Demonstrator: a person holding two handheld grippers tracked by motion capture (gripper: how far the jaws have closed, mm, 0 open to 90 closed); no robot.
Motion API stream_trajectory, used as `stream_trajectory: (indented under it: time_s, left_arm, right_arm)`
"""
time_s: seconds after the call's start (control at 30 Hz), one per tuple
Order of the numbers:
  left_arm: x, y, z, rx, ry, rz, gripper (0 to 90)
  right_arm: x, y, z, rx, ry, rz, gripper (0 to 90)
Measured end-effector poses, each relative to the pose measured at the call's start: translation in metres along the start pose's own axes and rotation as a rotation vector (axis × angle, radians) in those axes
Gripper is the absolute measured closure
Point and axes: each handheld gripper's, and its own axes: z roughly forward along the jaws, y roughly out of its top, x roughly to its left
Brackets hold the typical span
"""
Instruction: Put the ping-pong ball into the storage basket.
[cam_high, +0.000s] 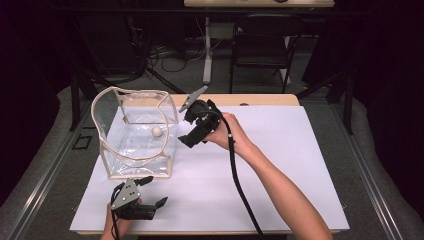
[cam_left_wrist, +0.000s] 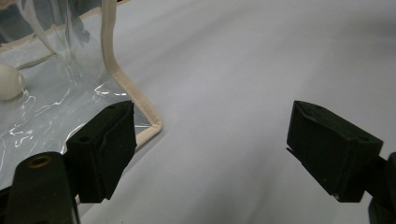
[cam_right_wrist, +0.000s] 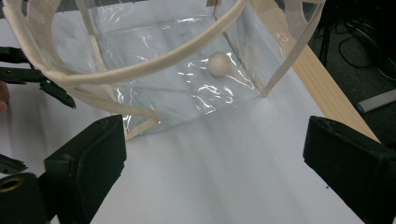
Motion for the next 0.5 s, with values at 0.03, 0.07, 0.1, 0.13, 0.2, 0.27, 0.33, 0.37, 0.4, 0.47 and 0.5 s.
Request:
stream_trajectory:
  time_s: [0.03, 0.07, 0.1, 0.13, 0.2, 0.27, 0.33, 0.37, 0.4, 0.47, 0.5]
  left_arm:
    - [0.0, 0.0, 0.0, 0.0, 0.0, 0.0, 16.2]
    - [0.0, 0.0, 0.0, 0.0, 0.0, 0.0, 16.2]
    - [0.0, 0.0, 0.0, 0.0, 0.0, 0.0, 16.2]
    - [0.0, 0.0, 0.0, -0.001, -0.001, -0.001, 16.2]
    - [0.0, 0.0, 0.0, 0.0, -0.001, 0.001, 16.2]
    - [0.0, 0.0, 0.0, -0.001, -0.002, 0.002, 16.2]
    - [0.0, 0.0, 0.0, 0.001, -0.001, 0.002, 16.2]
    - [0.0, 0.0, 0.0, 0.0, 0.0, 0.0, 16.2]
    - [0.0, 0.0, 0.0, 0.0, 0.0, 0.0, 16.2]
    - [0.0, 0.0, 0.0, 0.0, 0.0, 0.0, 16.2]
    - [0.0, 0.0, 0.0, -0.001, -0.002, -0.001, 16.2]
  right_arm:
    - [-0.001, -0.002, 0.0, 0.001, 0.002, 0.002, 5.5]
    - [-0.001, -0.004, -0.001, -0.001, -0.002, 0.004, 5.5]
    - [-0.002, -0.007, -0.001, -0.001, -0.004, 0.007, 5.4]
    - [-0.003, -0.009, -0.001, 0.006, -0.007, 0.012, 5.2]
    - [-0.004, -0.014, 0.0, 0.008, -0.009, 0.017, 4.9]
    - [-0.005, -0.019, 0.001, 0.012, -0.017, 0.026, 4.6]
    - [-0.006, -0.023, 0.001, 0.014, -0.015, 0.034, 4.5]
    - [-0.006, -0.026, 0.001, 0.015, -0.017, 0.036, 4.3]
    - [-0.007, -0.029, 0.002, 0.017, -0.012, 0.036, 3.8]
    - [-0.007, -0.033, 0.003, 0.018, -0.014, 0.041, 3.5]
    - [-0.007, -0.036, 0.003, 0.02, -0.013, 0.039, 3.2]
